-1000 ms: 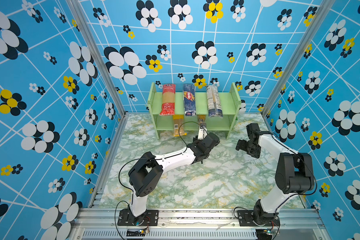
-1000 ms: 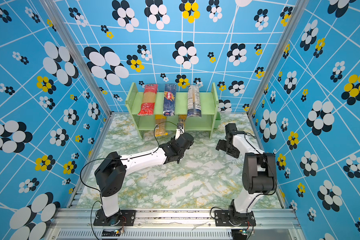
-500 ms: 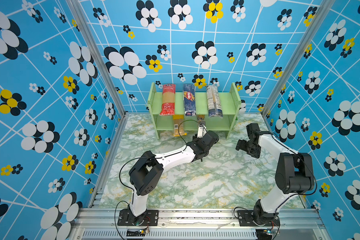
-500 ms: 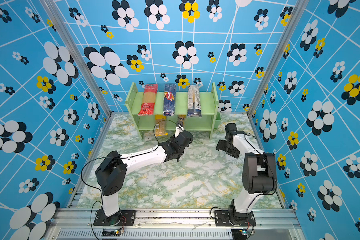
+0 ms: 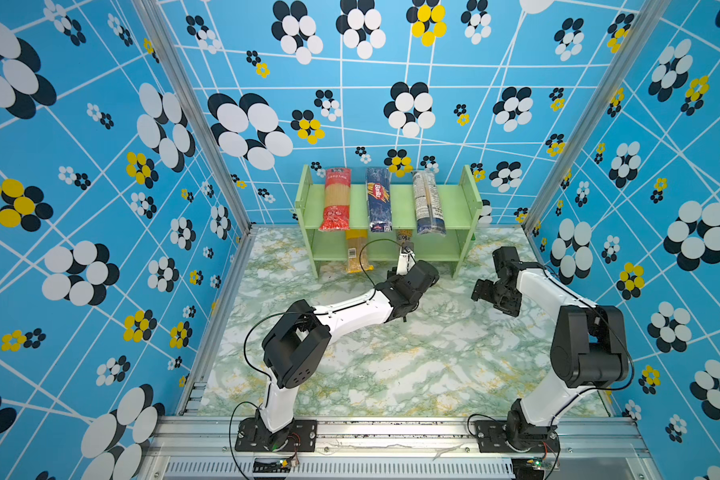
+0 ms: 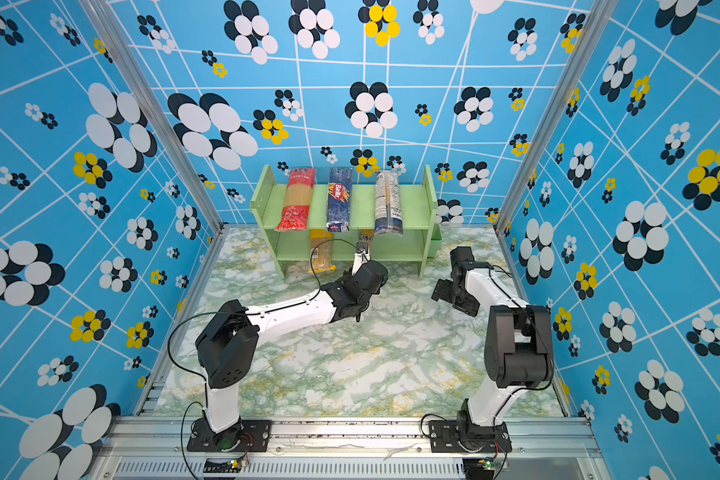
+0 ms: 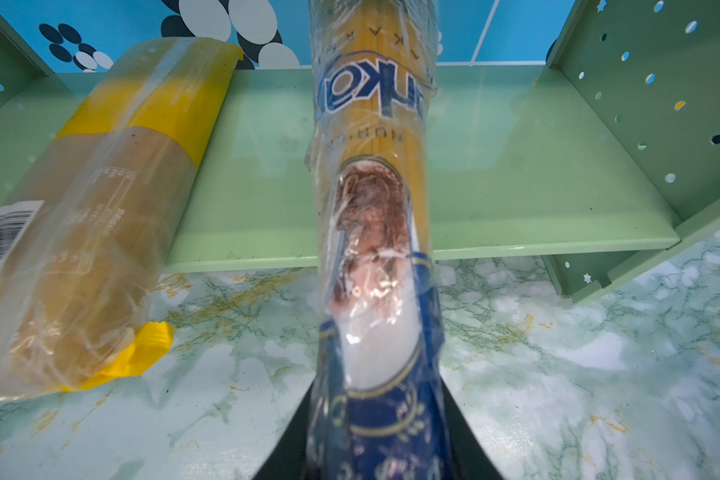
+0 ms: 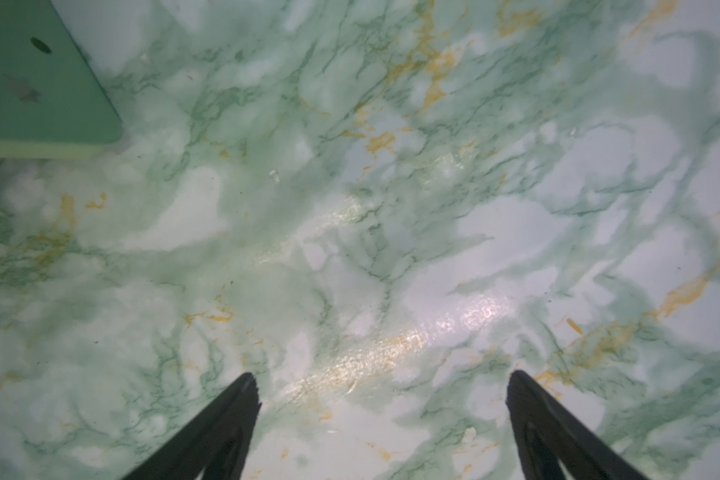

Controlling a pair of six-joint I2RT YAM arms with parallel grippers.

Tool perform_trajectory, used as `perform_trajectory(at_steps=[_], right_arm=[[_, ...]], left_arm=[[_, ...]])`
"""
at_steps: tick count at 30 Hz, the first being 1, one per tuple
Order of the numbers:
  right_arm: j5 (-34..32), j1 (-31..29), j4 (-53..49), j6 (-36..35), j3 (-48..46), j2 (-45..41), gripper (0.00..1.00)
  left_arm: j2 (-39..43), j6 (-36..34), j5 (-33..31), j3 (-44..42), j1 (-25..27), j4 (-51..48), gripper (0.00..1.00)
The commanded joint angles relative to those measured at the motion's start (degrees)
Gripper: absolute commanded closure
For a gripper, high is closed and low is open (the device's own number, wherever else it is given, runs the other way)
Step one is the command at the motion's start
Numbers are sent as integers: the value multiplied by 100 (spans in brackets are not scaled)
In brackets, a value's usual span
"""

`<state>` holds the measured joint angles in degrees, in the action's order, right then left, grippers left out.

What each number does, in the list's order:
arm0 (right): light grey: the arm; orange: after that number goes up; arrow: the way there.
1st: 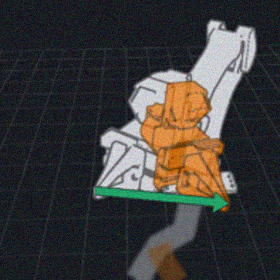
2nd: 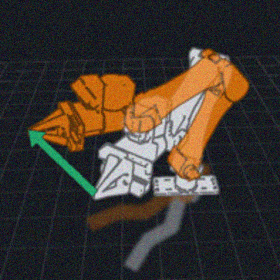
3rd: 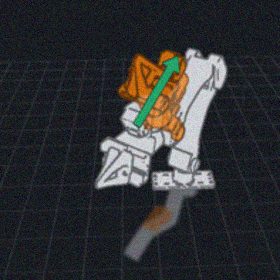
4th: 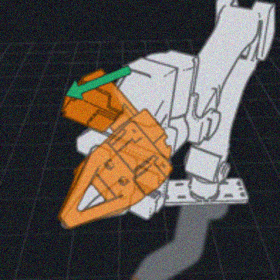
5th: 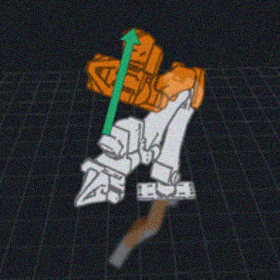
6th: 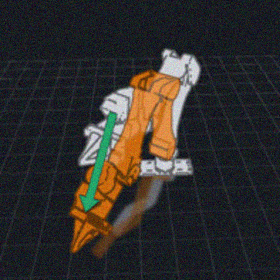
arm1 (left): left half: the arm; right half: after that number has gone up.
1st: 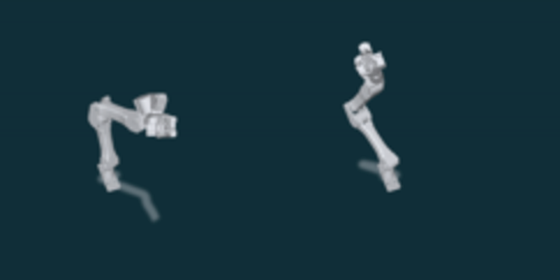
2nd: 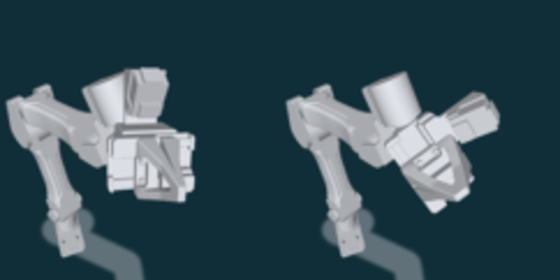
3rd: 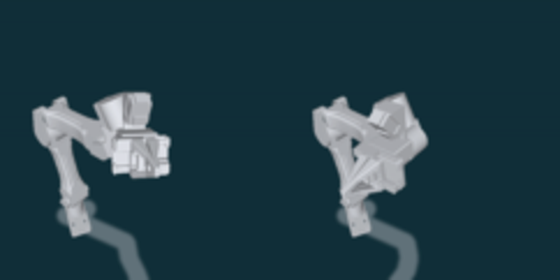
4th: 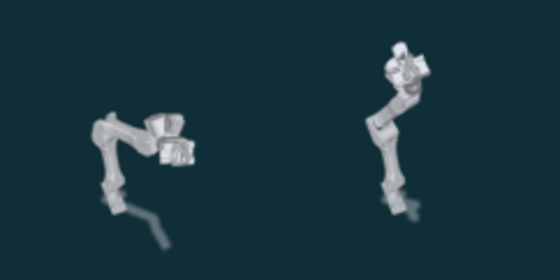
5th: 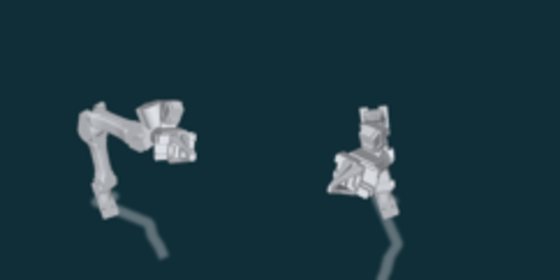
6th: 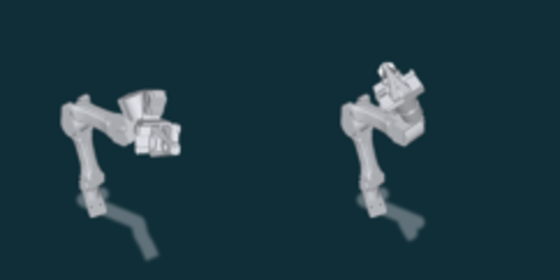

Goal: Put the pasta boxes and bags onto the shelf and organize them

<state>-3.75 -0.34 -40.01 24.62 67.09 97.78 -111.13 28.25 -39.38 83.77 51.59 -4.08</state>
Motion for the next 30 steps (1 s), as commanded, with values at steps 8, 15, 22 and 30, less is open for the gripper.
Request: perform_trajectory(at_steps=[8,15,22,30], right_arm=[[-62,37,-112,-72,-91,49,5],[-73,35,-112,-73,-90,62,5],[-60,34,-113,-89,-51,87,5],[-47,40,-115,-89,-28,119,5]], left_arm=[[-8,-139,-281,503,-140,790,100],[-110,-84,-275,596,-160,745,100],[-168,-63,-253,642,-211,712,100],[-268,-57,-185,741,-254,628,89]])
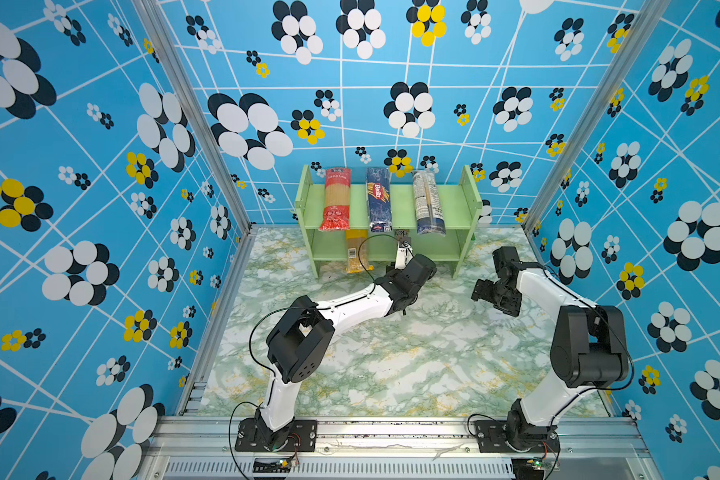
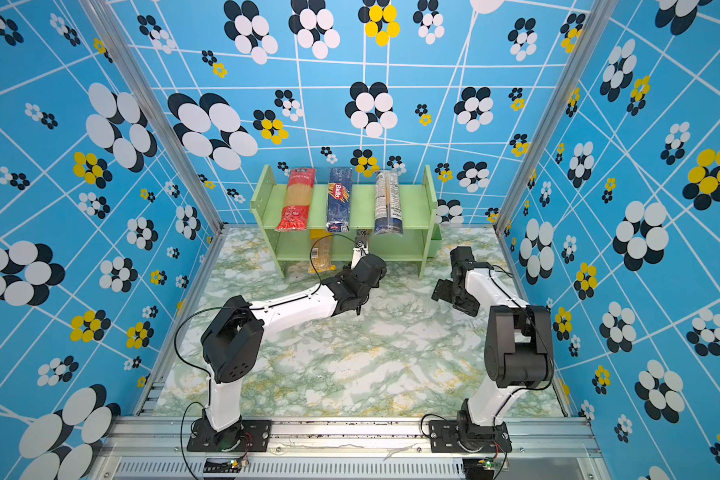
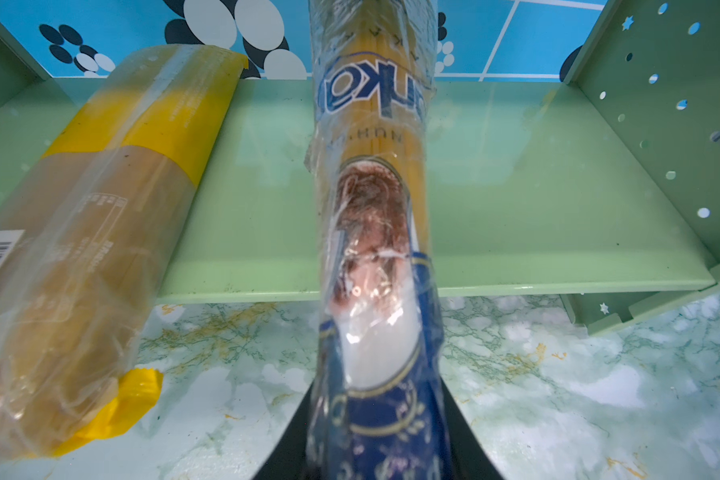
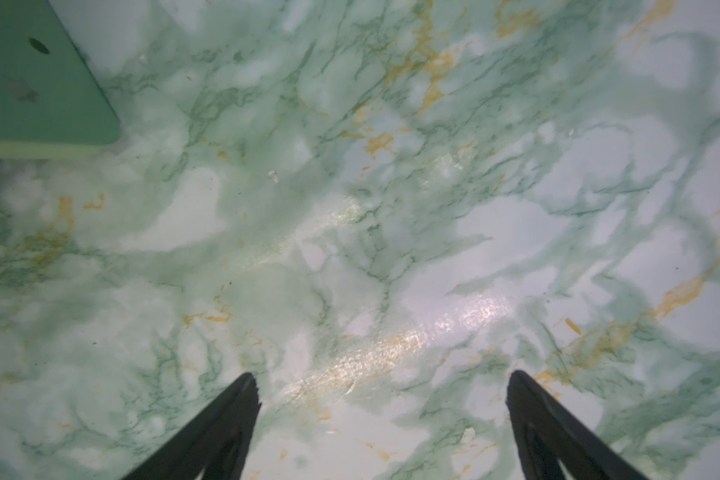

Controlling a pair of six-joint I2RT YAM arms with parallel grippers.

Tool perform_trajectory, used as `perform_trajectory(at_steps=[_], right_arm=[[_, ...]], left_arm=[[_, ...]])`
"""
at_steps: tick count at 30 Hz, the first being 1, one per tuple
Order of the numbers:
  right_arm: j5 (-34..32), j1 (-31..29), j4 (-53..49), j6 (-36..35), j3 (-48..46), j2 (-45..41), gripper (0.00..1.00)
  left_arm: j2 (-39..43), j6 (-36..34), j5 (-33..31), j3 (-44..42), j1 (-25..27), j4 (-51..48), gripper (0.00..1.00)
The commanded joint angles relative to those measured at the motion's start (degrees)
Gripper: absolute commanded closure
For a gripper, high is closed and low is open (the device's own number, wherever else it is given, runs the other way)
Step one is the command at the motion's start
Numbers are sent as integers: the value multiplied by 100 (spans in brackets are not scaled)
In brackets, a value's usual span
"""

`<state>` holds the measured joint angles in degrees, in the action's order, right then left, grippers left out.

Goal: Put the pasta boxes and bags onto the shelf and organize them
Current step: 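Push the blue-and-yellow bag deeper into the lower tier with the left gripper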

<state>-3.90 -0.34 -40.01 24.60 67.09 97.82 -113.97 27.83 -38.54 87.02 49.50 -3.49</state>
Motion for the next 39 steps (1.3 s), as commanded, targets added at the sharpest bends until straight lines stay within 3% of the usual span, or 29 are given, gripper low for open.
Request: perform_trajectory(at_steps=[1,13,22,36,39], right_arm=[[-37,34,-117,-87,-29,114,5],[-19,41,-132,-96,48,207,5],[-22,34,-154,-104,138,256,5],[-15,35,-140,-102,76,237,5],[-18,36,-141,-100,76,230,5]], left_arm=[[-1,-6,-263,429,-43,574,89],[-89,12,-241,505,-84,533,80],[-118,20,-254,532,-99,524,61],[-134,29,-279,522,-111,433,58],[-125,32,-276,517,-110,410,53]])
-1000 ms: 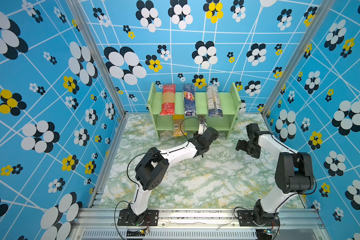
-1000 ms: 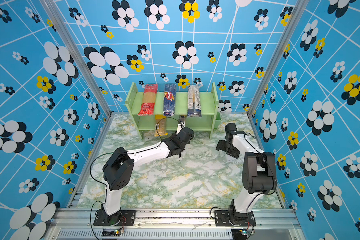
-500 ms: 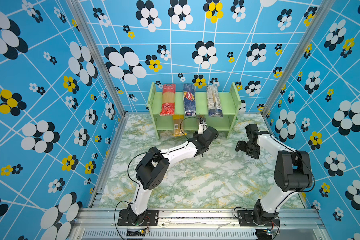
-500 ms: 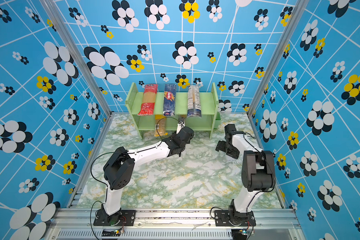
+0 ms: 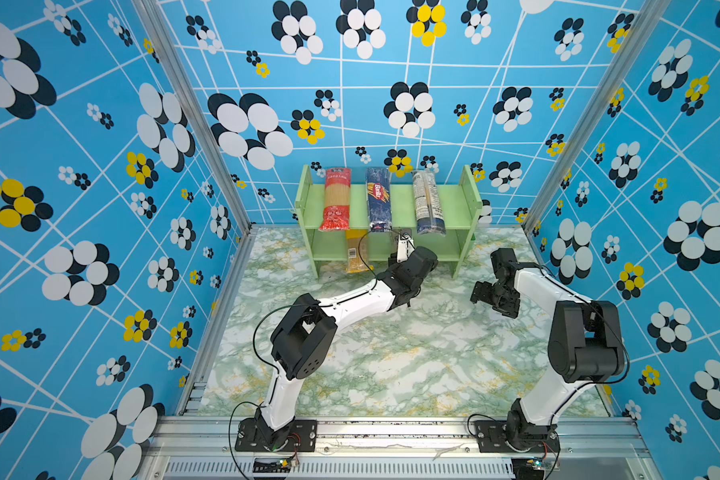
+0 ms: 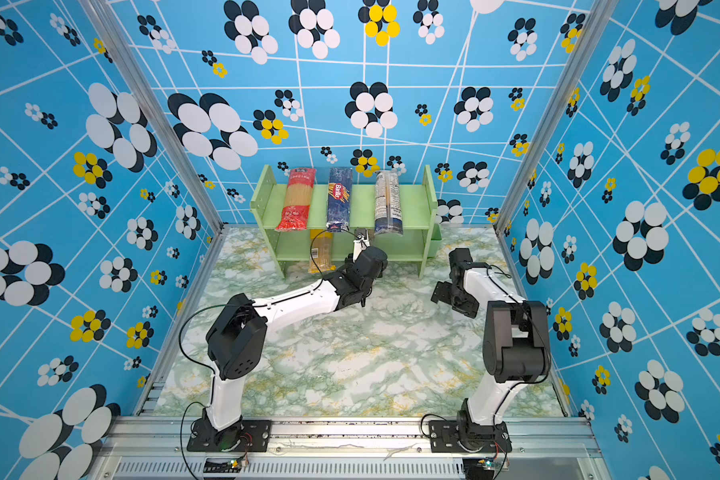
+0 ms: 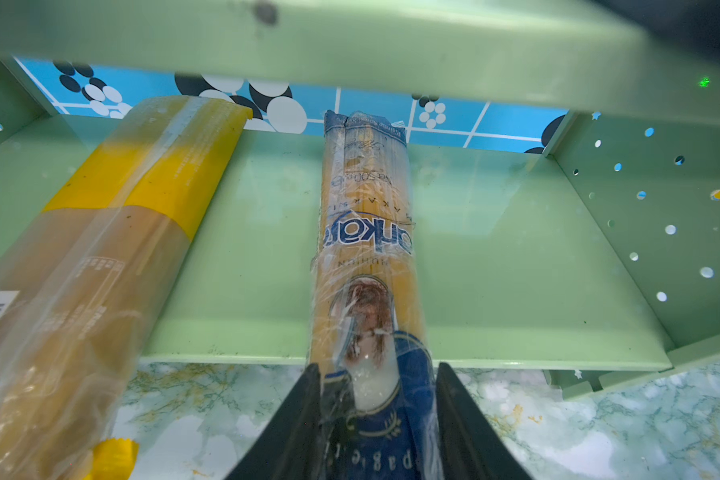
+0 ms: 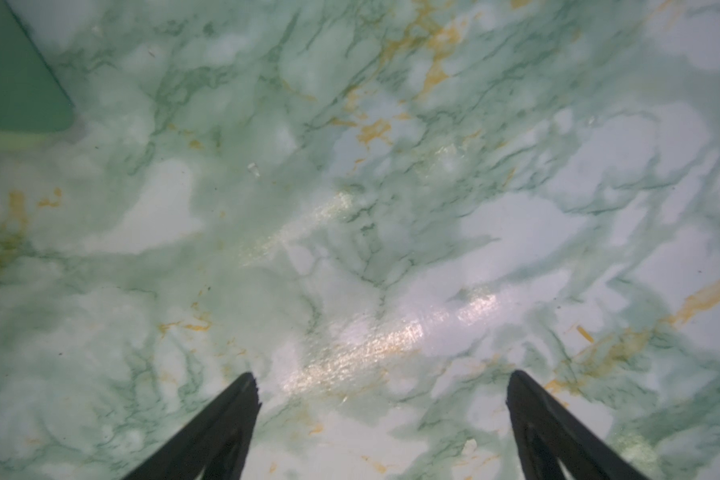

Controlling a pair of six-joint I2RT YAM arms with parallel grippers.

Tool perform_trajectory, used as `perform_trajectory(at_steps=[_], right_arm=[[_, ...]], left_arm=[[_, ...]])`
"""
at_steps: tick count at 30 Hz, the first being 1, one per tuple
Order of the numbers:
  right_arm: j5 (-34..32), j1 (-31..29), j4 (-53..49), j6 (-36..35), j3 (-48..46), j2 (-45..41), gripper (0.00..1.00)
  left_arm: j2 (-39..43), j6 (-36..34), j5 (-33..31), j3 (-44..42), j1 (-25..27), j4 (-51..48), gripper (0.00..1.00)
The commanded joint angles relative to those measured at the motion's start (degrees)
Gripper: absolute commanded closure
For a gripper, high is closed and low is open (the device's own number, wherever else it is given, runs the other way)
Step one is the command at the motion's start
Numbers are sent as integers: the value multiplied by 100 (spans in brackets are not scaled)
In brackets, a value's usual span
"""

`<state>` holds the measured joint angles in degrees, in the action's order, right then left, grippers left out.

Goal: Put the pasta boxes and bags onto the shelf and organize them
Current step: 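Push the blue-and-yellow bag deeper into the lower tier with the left gripper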

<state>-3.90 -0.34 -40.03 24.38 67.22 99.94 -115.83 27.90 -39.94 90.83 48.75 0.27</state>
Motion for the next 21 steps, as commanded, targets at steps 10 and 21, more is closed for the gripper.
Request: perform_trajectory(at_steps=[10,21], right_arm=[[-18,38,-232,-119,121,-23,5],[-93,42,-488,-211,359,-243,5]], left_arm=[[96,-105,-100,40,-25,-18,31],[286,-340,-127,-348,25,179,16]])
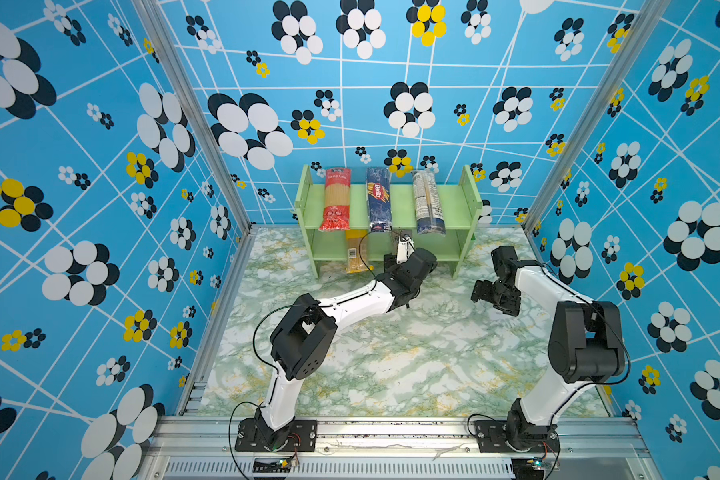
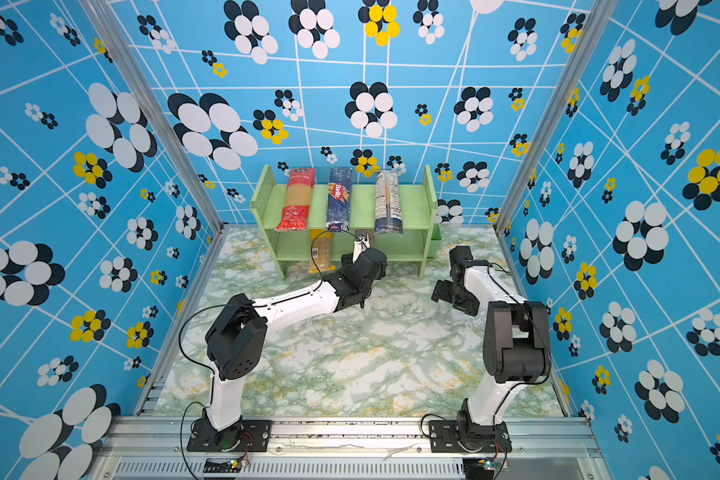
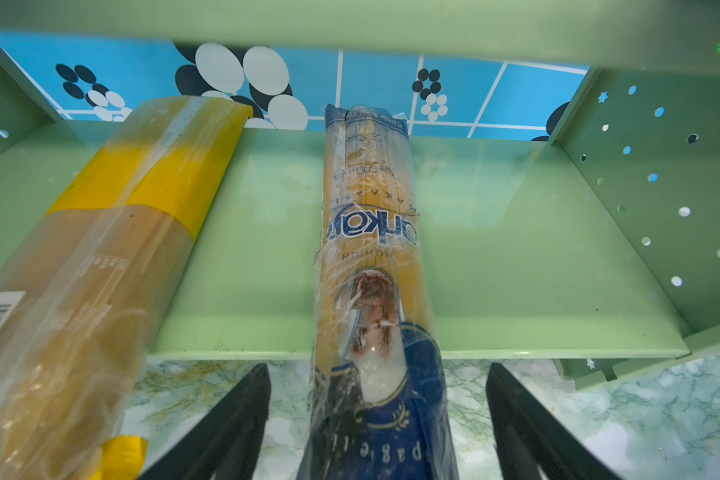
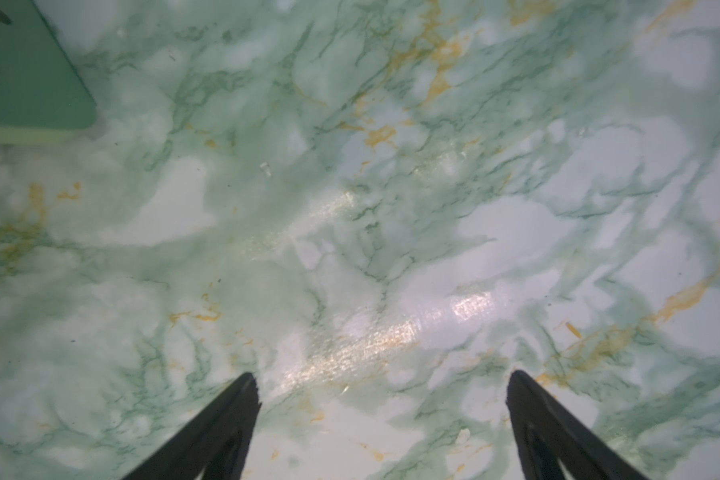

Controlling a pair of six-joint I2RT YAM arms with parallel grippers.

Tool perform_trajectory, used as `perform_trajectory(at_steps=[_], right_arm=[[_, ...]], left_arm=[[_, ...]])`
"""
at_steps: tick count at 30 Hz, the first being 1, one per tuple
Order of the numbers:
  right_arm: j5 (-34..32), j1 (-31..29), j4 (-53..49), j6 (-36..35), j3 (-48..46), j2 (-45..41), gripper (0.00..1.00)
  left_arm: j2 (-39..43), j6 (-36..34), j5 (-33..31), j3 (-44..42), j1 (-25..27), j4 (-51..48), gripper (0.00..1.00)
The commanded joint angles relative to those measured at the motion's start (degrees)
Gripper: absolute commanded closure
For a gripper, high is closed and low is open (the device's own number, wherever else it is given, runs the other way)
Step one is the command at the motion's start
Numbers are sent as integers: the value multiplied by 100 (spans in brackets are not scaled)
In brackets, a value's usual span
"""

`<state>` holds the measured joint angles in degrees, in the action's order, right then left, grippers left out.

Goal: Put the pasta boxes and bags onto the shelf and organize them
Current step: 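Push the blue-and-yellow bag deeper into the lower tier with the left gripper, then open the left gripper and draw it back from the bag while the right gripper shifts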

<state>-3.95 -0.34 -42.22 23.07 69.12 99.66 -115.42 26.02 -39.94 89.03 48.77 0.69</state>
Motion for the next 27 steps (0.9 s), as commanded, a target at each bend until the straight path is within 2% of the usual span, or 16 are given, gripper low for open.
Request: perform_trajectory(at_steps=[1,12,18,21,27], right_arm=[[-80,42,-292,-92,180,-227,5],[-49,34,-383,-92,195,-466,5],[66,40,-422,-67,190,-631,5],[353,38,-356,-59,148,-757,5],[778,41,-255,51,4,-1084,5]], left_arm=[[265,-182,-128,-191,26,131,14],[563,-659,-112,-408,106,8,5],[853,-686,131,-655,119,-105,1],[906,-660,273,-750,116,-271,1],[1503,-557,573,-1251,130,-320,1]])
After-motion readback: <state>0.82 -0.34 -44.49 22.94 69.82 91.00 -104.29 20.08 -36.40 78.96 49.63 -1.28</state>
